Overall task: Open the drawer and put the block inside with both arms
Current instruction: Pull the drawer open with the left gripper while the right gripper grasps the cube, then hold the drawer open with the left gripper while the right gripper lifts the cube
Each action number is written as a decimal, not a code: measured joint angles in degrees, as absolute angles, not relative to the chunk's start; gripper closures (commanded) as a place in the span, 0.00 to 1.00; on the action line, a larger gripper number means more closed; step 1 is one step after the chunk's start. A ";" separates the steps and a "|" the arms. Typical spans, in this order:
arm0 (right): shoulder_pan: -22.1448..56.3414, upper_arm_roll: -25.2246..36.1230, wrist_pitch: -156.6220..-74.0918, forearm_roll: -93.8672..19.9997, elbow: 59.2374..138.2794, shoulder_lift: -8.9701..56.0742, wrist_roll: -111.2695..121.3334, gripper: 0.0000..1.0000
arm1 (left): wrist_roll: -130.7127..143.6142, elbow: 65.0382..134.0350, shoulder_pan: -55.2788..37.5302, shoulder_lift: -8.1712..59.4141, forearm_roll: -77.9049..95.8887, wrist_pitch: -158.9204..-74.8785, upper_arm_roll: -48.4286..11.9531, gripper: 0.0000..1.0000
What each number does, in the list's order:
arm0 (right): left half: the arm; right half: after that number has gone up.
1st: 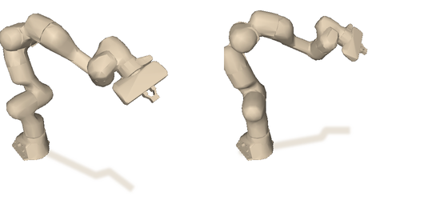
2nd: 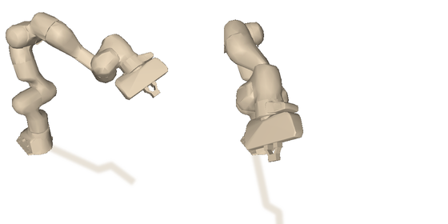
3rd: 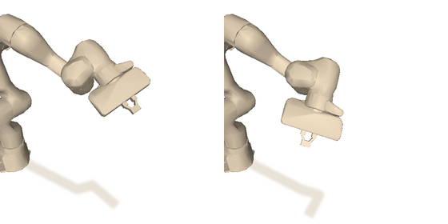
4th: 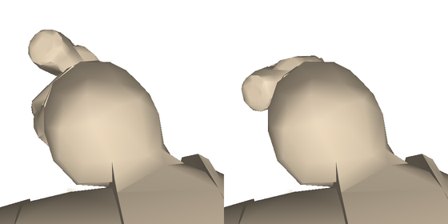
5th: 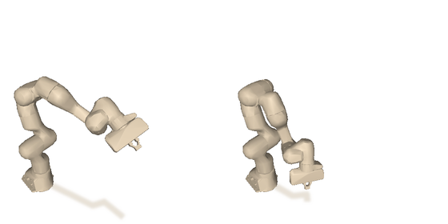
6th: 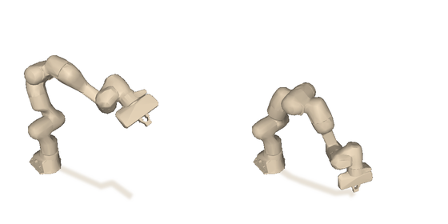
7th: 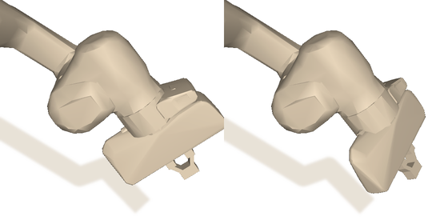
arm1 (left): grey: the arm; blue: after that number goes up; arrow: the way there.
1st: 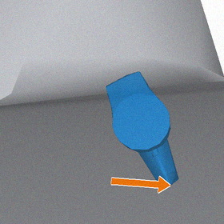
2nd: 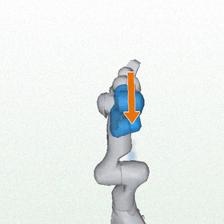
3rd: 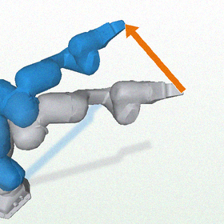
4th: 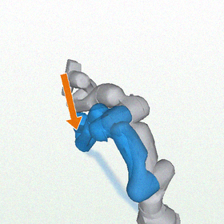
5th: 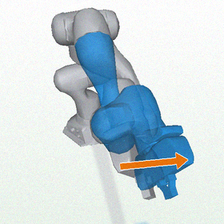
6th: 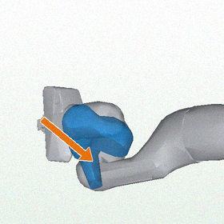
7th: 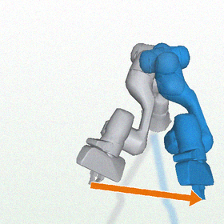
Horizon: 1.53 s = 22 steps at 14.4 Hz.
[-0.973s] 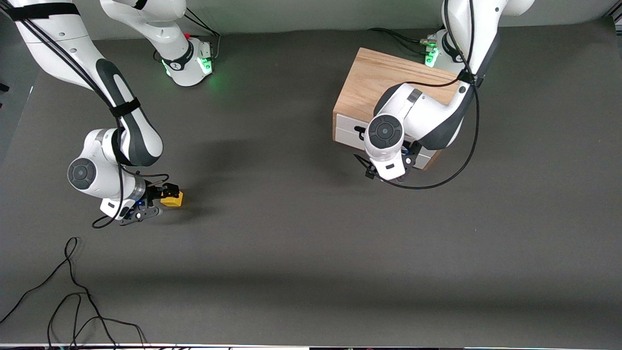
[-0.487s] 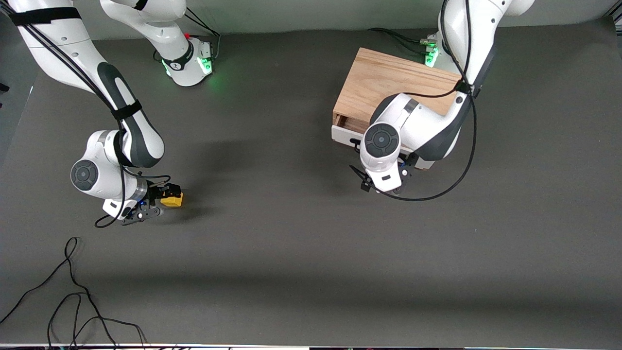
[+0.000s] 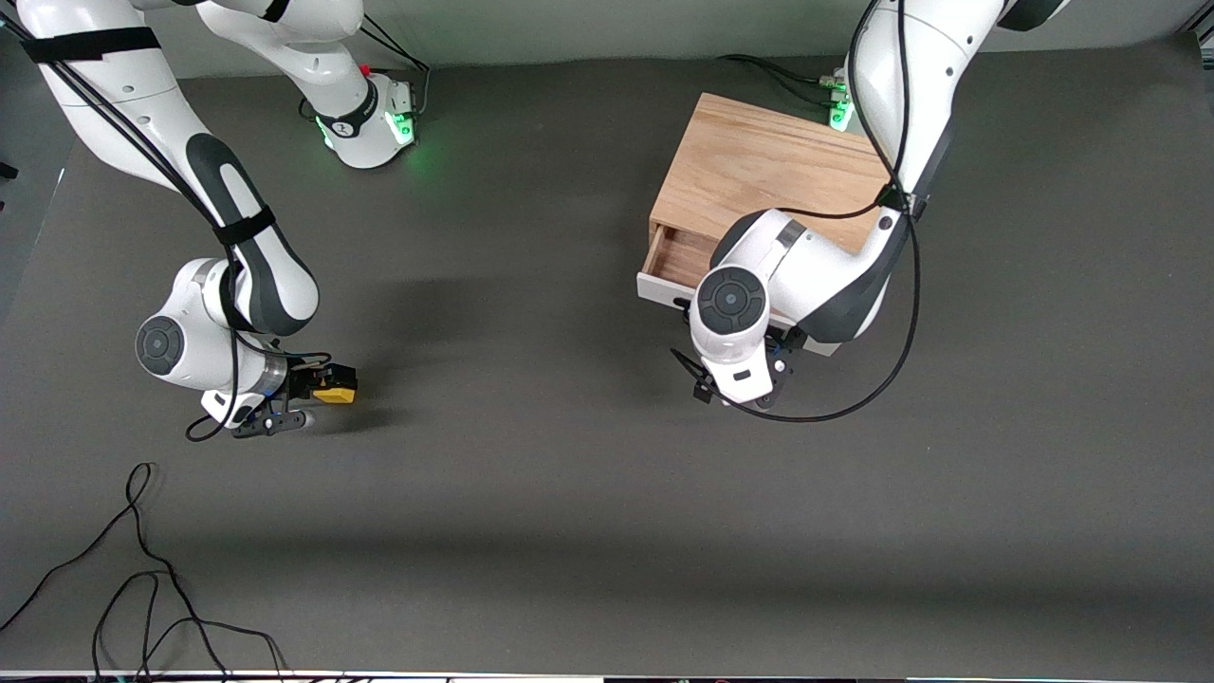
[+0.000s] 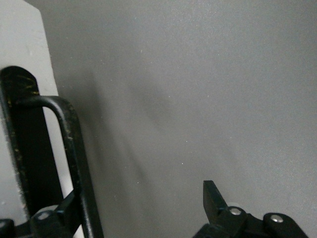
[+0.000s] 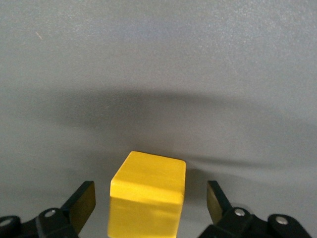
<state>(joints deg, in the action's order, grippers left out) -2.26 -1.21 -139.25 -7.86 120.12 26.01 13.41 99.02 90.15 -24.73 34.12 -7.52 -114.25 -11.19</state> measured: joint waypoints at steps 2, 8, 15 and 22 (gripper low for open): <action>-2.26 -1.21 -139.26 -7.86 120.30 26.01 12.37 0.12 | 99.03 88.96 -24.73 34.77 -7.95 -114.65 -11.16 0.00; -2.26 -1.21 -139.31 -7.88 120.53 26.01 12.00 0.60 | 98.95 85.33 -24.67 35.82 -8.50 -119.84 -10.12 0.00; -2.26 -1.21 -139.24 -7.89 120.49 25.98 11.96 0.82 | 98.87 84.71 -24.71 36.44 -8.65 -119.98 -10.04 0.00; -2.25 -1.21 -138.23 -7.89 120.07 25.75 11.96 0.82 | 97.81 83.26 -26.74 38.04 -13.36 -118.70 -9.90 0.00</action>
